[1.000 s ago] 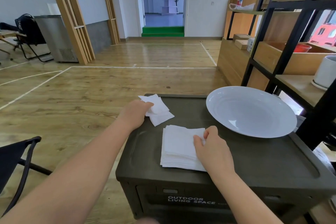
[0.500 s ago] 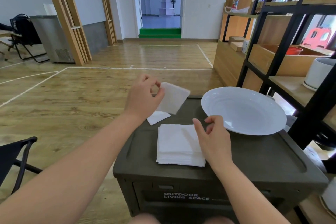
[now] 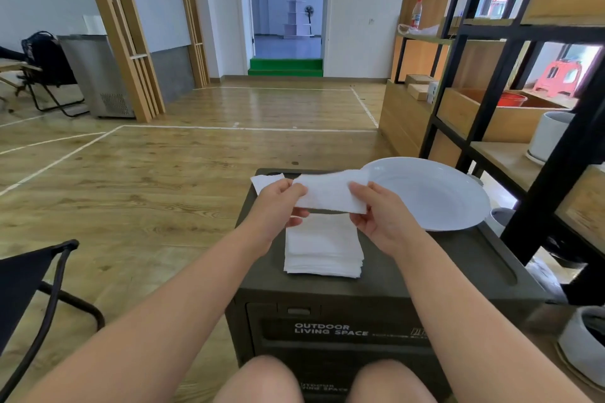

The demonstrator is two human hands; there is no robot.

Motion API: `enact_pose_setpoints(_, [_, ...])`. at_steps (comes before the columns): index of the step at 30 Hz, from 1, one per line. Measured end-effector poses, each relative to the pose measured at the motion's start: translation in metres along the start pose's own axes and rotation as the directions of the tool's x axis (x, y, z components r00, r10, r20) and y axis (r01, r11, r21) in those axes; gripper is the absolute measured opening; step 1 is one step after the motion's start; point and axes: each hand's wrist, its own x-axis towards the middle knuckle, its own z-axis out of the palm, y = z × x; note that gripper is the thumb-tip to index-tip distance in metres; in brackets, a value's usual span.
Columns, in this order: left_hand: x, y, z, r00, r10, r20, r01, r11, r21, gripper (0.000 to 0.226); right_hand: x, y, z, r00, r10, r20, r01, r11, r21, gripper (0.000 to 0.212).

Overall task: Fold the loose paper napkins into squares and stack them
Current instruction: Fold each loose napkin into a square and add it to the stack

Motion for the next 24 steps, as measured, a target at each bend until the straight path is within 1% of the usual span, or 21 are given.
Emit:
enact_pose_setpoints(1, [-0.001,-0.002,-0.001,1.000,-0.009,-0.002,0.009,1.000,0.009,0.018,-0.002,0.002,0.000,1.000,-0.008,0.010,0.008,0.998,-0.061,0.006])
enact_pose_setpoints(2, [-0.002,-0.003,-0.002,0.999,0.004,-0.033,-0.003,0.999,0.038,0.026,-0.004,0.005,0.000,1.000,-0.019,0.017,0.021,0.992,-0.121,0.011])
enact_pose_setpoints(4, [-0.005,-0.007,-0.001,0.983,0.096,-0.154,-0.072,0.985,0.156,0.034,-0.005,0.012,0.002,0.999,-0.049,0.003,0.048,0.967,-0.250,0.022])
enact_pose_setpoints(6, [-0.008,-0.012,0.001,0.958,0.150,-0.245,-0.093,0.969,0.230,0.039,-0.003,0.021,0.006,0.994,-0.096,-0.048,0.067,0.908,-0.414,0.025])
enact_pose_setpoints(8, [-0.008,-0.021,0.003,0.954,0.152,-0.258,-0.077,0.957,0.280,0.038,0.002,0.029,0.009,0.979,-0.167,-0.114,0.074,0.819,-0.569,0.020])
enact_pose_setpoints(10, [-0.007,-0.029,0.004,0.961,0.140,-0.240,-0.045,0.931,0.362,0.038,0.007,0.036,0.008,0.961,-0.225,-0.159,0.067,0.751,-0.657,0.024])
enact_pose_setpoints(13, [-0.004,-0.040,0.004,0.964,0.119,-0.236,-0.002,0.897,0.443,0.048,0.012,0.044,0.003,0.952,-0.262,-0.161,0.050,0.648,-0.760,0.038])
enact_pose_setpoints(15, [-0.003,-0.044,0.005,0.965,0.134,-0.224,0.005,0.848,0.529,0.050,0.013,0.047,-0.002,0.946,-0.278,-0.166,0.025,0.573,-0.819,0.043])
enact_pose_setpoints(17, [-0.003,-0.046,0.005,0.967,0.151,-0.205,-0.002,0.808,0.589,0.050,0.015,0.049,-0.006,0.939,-0.297,-0.176,0.003,0.515,-0.857,0.044])
enact_pose_setpoints(20, [-0.001,-0.050,0.005,0.966,0.176,-0.190,-0.018,0.778,0.628,0.048,0.016,0.053,-0.008,0.934,-0.317,-0.166,-0.007,0.446,-0.895,0.043])
enact_pose_setpoints(24, [-0.002,-0.059,0.005,0.960,0.183,-0.213,-0.003,0.765,0.644,0.048,0.017,0.056,-0.007,0.929,-0.346,-0.133,0.019,0.403,-0.915,0.040])
